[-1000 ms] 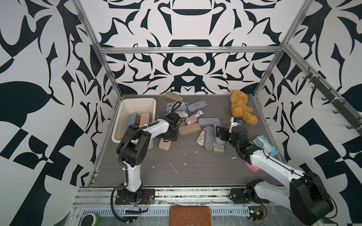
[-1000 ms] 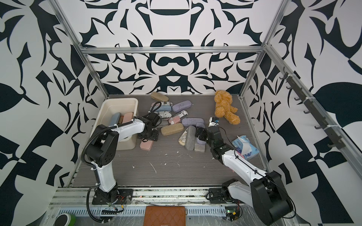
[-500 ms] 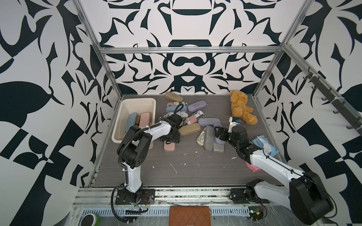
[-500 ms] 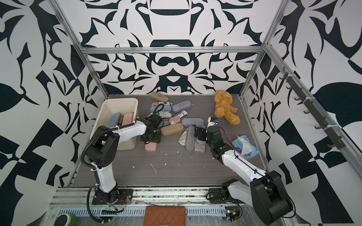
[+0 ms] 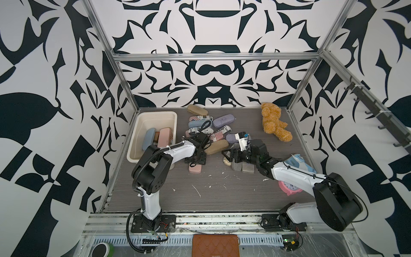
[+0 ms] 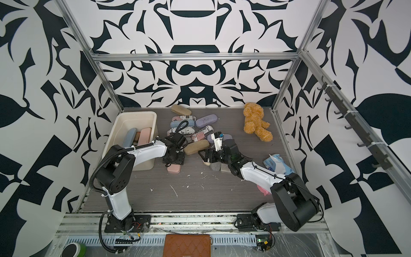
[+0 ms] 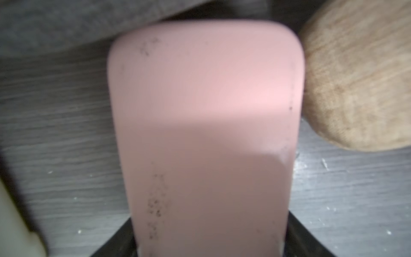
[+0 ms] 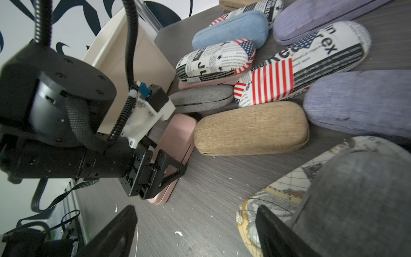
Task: Put the glasses cases into the storage boxes
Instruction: Pick up the glasses case at the center of the board.
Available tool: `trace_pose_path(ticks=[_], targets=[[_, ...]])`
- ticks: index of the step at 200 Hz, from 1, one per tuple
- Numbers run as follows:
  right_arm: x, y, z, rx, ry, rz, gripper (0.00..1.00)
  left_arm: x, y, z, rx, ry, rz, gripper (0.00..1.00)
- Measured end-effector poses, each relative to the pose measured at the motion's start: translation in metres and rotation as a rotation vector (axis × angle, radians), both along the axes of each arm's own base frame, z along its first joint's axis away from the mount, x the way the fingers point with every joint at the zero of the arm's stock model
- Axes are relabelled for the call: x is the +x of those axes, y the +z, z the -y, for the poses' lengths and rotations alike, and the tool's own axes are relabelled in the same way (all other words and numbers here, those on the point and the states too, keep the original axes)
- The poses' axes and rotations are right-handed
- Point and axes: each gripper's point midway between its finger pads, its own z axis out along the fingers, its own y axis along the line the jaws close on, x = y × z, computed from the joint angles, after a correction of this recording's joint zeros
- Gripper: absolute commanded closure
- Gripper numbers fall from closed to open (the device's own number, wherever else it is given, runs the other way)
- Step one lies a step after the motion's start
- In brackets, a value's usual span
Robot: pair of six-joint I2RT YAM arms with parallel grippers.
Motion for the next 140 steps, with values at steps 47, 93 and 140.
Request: trace_pose_path(ticks=[47,93,140], targets=[[0.0,0.0,0.0,-0.002,0.007,0.005,0.14,-0.045,0.02,0.002,0.074,-0.104,-0.05,0.31],[0.003,0.004,0.003,-0.017,-0.016,0.033,0.15,-0.092,0.081,0.007,0.058,-0.226,0.106,0.33],[0.008,0.007,0.008,-0.026,-0.05,0.054,0.15,-0.102,0.166,-0.01,-0.055,-0.222,0.314,0.34]])
